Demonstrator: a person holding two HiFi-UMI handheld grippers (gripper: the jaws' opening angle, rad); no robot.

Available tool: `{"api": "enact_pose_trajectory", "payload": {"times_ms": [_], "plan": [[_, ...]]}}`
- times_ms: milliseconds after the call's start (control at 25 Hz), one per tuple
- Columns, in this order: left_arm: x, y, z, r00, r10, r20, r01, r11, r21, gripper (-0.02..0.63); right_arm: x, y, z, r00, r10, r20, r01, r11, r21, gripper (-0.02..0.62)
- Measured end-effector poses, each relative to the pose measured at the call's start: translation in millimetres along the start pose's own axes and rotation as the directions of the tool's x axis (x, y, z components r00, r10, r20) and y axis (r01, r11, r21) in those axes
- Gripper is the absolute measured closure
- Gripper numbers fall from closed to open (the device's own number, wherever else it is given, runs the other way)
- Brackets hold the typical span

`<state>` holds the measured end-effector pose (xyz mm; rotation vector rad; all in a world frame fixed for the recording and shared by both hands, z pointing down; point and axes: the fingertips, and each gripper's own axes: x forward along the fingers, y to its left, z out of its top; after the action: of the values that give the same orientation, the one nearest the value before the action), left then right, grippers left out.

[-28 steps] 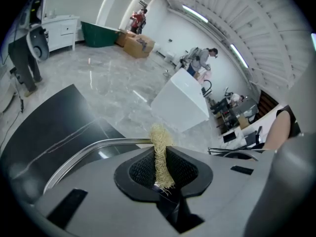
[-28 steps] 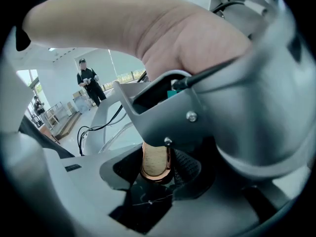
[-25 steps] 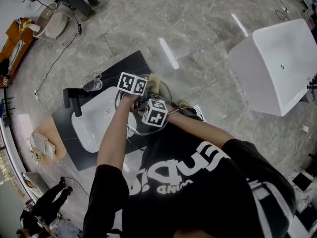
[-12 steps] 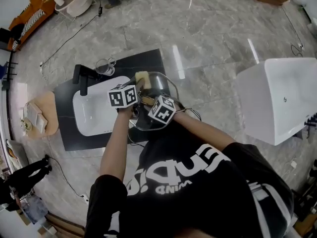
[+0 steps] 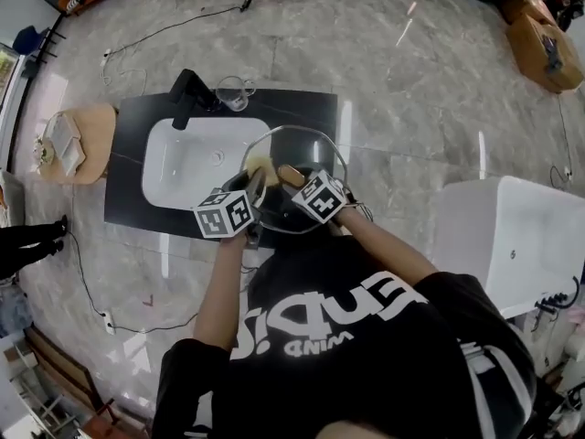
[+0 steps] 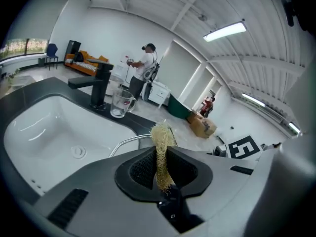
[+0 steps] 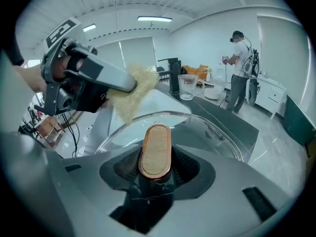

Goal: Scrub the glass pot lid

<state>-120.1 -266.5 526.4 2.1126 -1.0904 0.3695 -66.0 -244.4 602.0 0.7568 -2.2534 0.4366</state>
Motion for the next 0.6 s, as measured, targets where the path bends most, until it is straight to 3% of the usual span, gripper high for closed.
{"api": "enact_pose_trajectory", "payload": {"times_ms": [200,400,600], "plan": [[-23,4,-8,0.997,0.035,0.063,-0.030,0.997,-0.078,0.548,7,-2,-4,1.000,0.003,0.006,-0.003,1.000,0.004,0.419],[-41,2,-3,0.991,0.059,0.119,-0.049,0.995,-0.083,0.548,-2,-7,-1,1.000,-0.010,0.009,0.011,0.999,-0.038,0.387],[-54,-2,-1,0.986,0.073,0.152,-0.058,0.994,-0.096,0.548,-35,-11,12,0.995,-0.033,0.095,0.036,0.999,-0.031,0.383]]}}
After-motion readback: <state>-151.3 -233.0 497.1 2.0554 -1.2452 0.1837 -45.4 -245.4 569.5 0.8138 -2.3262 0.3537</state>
